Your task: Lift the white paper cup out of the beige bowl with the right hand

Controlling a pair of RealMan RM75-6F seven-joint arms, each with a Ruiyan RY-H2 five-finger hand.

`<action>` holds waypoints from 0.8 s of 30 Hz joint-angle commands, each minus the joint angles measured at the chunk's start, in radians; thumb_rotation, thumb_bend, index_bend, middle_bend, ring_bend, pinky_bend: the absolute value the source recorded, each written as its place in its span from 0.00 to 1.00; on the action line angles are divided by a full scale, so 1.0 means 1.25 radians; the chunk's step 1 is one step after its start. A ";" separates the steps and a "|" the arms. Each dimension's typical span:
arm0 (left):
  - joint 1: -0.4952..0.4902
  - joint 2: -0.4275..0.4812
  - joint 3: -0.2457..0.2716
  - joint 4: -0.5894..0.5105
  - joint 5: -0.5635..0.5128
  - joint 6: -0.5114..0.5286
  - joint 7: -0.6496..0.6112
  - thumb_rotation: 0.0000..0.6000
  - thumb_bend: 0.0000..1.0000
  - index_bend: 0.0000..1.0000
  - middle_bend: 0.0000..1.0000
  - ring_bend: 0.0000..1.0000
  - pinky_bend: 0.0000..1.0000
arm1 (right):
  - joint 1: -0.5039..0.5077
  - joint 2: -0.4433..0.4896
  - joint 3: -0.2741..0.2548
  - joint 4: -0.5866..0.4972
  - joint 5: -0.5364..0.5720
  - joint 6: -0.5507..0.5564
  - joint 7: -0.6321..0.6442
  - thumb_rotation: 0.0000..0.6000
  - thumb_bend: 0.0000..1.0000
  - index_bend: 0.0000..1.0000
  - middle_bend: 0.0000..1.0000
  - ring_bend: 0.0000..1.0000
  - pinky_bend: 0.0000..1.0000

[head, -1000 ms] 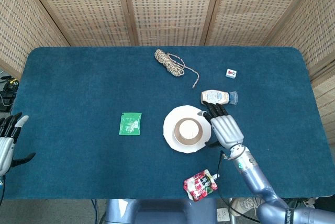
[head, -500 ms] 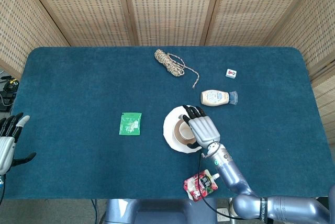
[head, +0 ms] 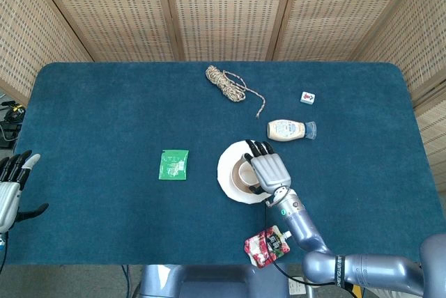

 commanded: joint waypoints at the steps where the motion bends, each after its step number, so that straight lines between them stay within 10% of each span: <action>1: 0.000 0.000 0.001 0.000 0.002 0.000 0.001 1.00 0.00 0.00 0.00 0.00 0.00 | 0.004 -0.009 -0.001 0.007 0.000 0.011 0.005 1.00 0.39 0.39 0.06 0.00 0.04; 24: 0.002 0.004 -0.002 -0.001 0.003 0.012 -0.008 1.00 0.00 0.00 0.00 0.00 0.00 | 0.090 -0.006 0.092 -0.026 -0.051 0.100 -0.034 1.00 0.40 0.50 0.14 0.00 0.08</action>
